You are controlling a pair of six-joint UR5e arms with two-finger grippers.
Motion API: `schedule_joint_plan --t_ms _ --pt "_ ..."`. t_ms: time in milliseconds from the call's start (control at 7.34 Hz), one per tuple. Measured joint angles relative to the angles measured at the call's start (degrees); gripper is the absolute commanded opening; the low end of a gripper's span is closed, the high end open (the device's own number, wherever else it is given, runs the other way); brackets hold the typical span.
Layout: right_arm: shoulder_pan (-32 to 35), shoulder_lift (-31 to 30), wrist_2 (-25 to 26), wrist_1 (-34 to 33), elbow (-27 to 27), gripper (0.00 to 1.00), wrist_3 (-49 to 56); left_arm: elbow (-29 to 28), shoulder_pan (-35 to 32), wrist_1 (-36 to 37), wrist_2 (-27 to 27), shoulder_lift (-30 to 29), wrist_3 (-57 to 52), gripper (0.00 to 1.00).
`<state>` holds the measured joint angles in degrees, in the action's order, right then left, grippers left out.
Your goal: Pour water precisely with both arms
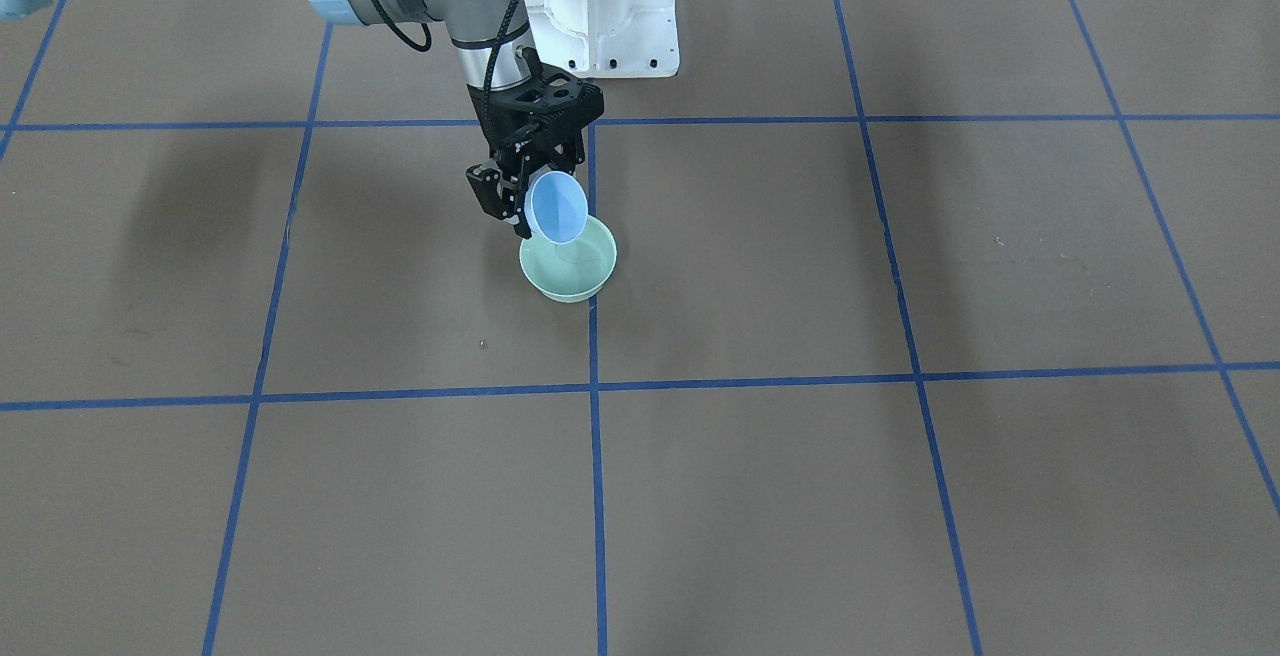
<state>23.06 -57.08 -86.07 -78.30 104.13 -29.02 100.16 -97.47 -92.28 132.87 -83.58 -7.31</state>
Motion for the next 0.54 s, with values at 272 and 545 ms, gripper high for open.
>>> schedule_joint_plan --t_ms 272,545 --pt "1.93 -0.79 -0.03 3.89 0.0 0.0 -4.39 0.22 0.0 0.0 0.02 0.0 0.08 1.0" --pt "3.44 -1.35 0.11 6.75 0.04 0.0 -11.89 0.32 0.0 0.0 0.02 0.05 0.1 1.0"
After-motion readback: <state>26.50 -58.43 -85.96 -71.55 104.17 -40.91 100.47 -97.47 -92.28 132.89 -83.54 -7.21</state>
